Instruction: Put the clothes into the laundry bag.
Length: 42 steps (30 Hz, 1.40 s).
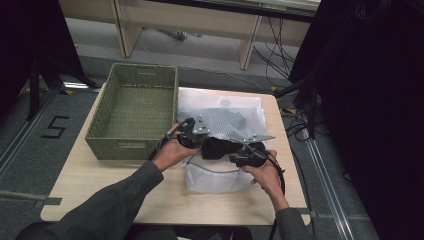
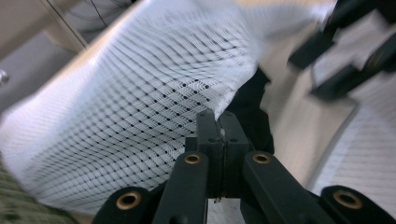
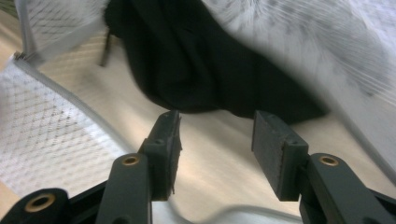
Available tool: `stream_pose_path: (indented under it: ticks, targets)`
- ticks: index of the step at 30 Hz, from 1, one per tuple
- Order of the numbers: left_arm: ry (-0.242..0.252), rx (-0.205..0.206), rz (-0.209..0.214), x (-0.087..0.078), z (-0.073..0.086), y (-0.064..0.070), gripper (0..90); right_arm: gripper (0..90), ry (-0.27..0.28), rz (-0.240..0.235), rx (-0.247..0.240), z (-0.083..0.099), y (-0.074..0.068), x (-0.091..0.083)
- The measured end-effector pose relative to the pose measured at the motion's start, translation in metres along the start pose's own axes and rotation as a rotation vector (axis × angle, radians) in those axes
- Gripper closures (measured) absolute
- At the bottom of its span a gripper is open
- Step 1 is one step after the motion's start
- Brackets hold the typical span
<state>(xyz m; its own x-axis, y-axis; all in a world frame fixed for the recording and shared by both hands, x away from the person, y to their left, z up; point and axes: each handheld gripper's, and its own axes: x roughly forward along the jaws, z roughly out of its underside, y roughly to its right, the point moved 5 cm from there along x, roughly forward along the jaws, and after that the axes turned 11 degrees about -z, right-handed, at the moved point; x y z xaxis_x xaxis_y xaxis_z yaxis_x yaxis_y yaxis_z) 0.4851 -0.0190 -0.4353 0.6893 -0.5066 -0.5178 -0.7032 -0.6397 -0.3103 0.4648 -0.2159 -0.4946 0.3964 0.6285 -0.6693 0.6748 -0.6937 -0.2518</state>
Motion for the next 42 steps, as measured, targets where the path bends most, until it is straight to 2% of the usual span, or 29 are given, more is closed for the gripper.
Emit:
stream_pose_path:
  ticks: [1,3,4,5,6,7,8,10,12,14,15,16,17,20,23,24,25,26,27,28,30,31,32,33,34,35,37,39,42]
  targets:
    - [-0.013,-0.007,0.019,-0.003,0.002,0.001,88.8,52.5,-0.021,-0.004,-0.021,0.001,-0.002,0.000]
    - [-0.051,0.027,0.056,-0.002,0.014,0.006,88.7,52.2,-0.004,-0.011,-0.035,0.000,-0.010,0.007]
    - [-0.058,0.024,0.068,0.000,0.021,0.008,88.7,52.3,-0.038,-0.022,-0.032,0.001,-0.014,0.008]
    - [-0.063,0.002,0.087,0.001,0.025,0.009,88.6,52.3,-0.031,-0.010,-0.051,0.002,-0.016,0.013]
    - [-0.059,-0.041,0.097,0.002,0.027,0.010,88.5,52.3,-0.044,-0.024,-0.039,0.003,-0.021,0.017]
    - [-0.049,-0.048,0.101,0.002,0.027,0.010,88.5,52.7,-0.046,-0.016,-0.063,0.005,-0.022,0.023]
    - [-0.043,-0.052,0.099,0.002,0.026,0.009,88.5,53.6,-0.077,-0.017,-0.056,0.006,-0.026,0.027]
    - [-0.044,-0.047,0.099,0.000,0.023,0.010,88.5,53.7,-0.056,0.007,-0.079,0.006,-0.027,0.042]
    - [-0.044,-0.044,0.105,-0.002,0.022,0.010,88.5,55.7,-0.076,0.021,-0.062,0.005,-0.025,0.056]
    - [-0.058,-0.047,0.119,-0.004,0.024,0.011,88.7,68.4,-0.072,0.046,-0.076,0.003,-0.020,0.066]
    - [-0.057,-0.027,0.121,-0.004,0.025,0.011,88.7,76.8,-0.027,0.049,-0.075,-0.001,-0.015,0.073]
    - [-0.058,-0.033,0.127,-0.003,0.026,0.012,88.7,85.4,-0.013,0.048,-0.078,-0.004,-0.010,0.077]
    - [-0.060,-0.051,0.133,-0.003,0.028,0.013,88.8,87.7,-0.001,0.045,-0.051,-0.007,-0.006,0.082]
    - [-0.065,-0.059,0.148,-0.002,0.031,0.016,88.8,88.8,0.013,0.069,0.002,-0.020,0.005,0.090]
    - [-0.084,-0.020,0.160,-0.001,0.036,0.021,88.8,88.8,0.087,0.101,0.002,-0.033,0.019,0.096]
    - [-0.086,-0.024,0.157,0.000,0.038,0.024,88.8,88.8,0.101,0.103,0.044,-0.035,0.019,0.096]
    - [-0.087,-0.008,0.163,0.002,0.040,0.025,88.8,88.8,0.092,0.097,0.050,-0.035,0.021,0.097]
    - [-0.095,-0.012,0.164,0.003,0.042,0.028,88.8,88.6,0.102,0.111,0.015,-0.035,0.025,0.097]
    - [-0.099,-0.003,0.163,0.005,0.044,0.029,88.8,87.9,0.085,0.106,0.053,-0.034,0.021,0.092]
    - [-0.099,-0.006,0.159,0.006,0.045,0.030,88.6,85.4,0.092,0.103,0.050,-0.035,0.020,0.089]
    - [-0.100,0.003,0.156,0.008,0.046,0.030,88.0,71.6,0.084,0.073,0.045,-0.038,0.014,0.083]
    - [-0.099,-0.001,0.155,0.010,0.047,0.031,87.6,65.3,-0.011,0.074,0.036,-0.035,0.009,0.075]
    - [-0.098,-0.004,0.153,0.011,0.047,0.032,87.5,63.5,-0.016,0.076,-0.010,-0.035,0.006,0.069]
    - [-0.102,-0.014,0.150,0.012,0.048,0.034,87.4,61.5,-0.001,0.065,-0.006,-0.034,0.001,0.062]
    - [-0.097,0.002,0.148,0.013,0.049,0.034,87.3,59.7,-0.016,0.061,-0.007,-0.033,-0.001,0.052]
    - [-0.100,-0.015,0.147,0.013,0.049,0.036,87.2,59.1,-0.002,0.051,-0.003,-0.033,-0.004,0.042]
    - [-0.100,-0.011,0.144,0.014,0.049,0.037,87.1,57.6,0.011,0.073,-0.067,-0.033,-0.002,0.020]
    - [-0.088,0.002,0.135,0.014,0.048,0.036,87.3,57.6,0.030,0.085,-0.043,-0.030,-0.001,-0.002]
    - [-0.075,0.002,0.125,0.013,0.045,0.035,87.7,56.2,0.075,0.126,-0.071,-0.025,0.011,-0.024]
